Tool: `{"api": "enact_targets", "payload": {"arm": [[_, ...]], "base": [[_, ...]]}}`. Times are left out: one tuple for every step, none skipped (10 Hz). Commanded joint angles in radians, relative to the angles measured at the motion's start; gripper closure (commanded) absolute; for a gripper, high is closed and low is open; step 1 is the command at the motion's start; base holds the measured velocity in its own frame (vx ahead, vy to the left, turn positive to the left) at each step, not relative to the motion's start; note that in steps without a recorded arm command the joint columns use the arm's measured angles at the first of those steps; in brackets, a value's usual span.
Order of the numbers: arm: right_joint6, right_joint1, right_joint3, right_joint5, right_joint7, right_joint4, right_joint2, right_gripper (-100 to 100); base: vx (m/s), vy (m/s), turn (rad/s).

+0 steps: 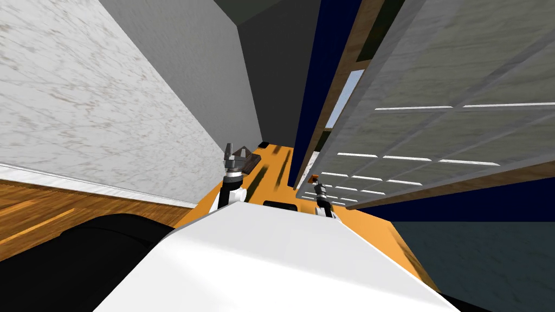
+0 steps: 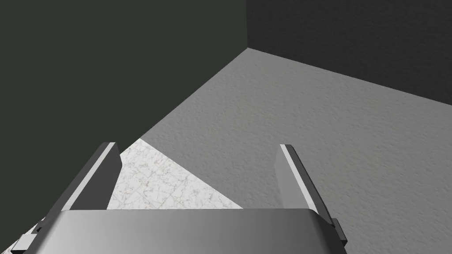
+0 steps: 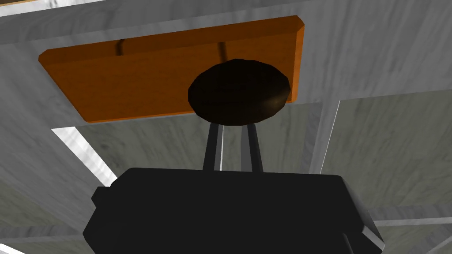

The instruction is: Pull the door open

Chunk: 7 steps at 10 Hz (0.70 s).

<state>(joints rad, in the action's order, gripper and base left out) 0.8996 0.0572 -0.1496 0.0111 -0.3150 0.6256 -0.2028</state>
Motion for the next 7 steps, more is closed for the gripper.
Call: {"api": "enact_targets", "payload": {"arm": [[0.015,0.005,0.031,0.035,-0.05,0.012,0.01,100],[0.015,0.005,0.031,0.035,-0.064,0.012,0.01,100],[0.004,0.0,0.021,0.049,-0.087,-0.007,0.0,-100],[0.003,0.001,0.024,0.055,-0.108,-0.008,0.001,-100],[0.002,0.003,0.027,0.064,-0.135,-0.009,0.001,-100],[0.001,0.005,0.032,0.073,-0.165,-0.01,0.002,-100],[0.0,0.007,0.036,0.084,-0.193,-0.011,0.003,-100]], "base": [[-0.097,-0.064,0.206],[-0.055,-0.038,0.067],[-0.024,-0.036,0.007],[-0.043,-0.024,0.038],[-0.062,0.018,0.084],[-0.065,0.028,0.076],[-0.073,0.005,0.068]]}}
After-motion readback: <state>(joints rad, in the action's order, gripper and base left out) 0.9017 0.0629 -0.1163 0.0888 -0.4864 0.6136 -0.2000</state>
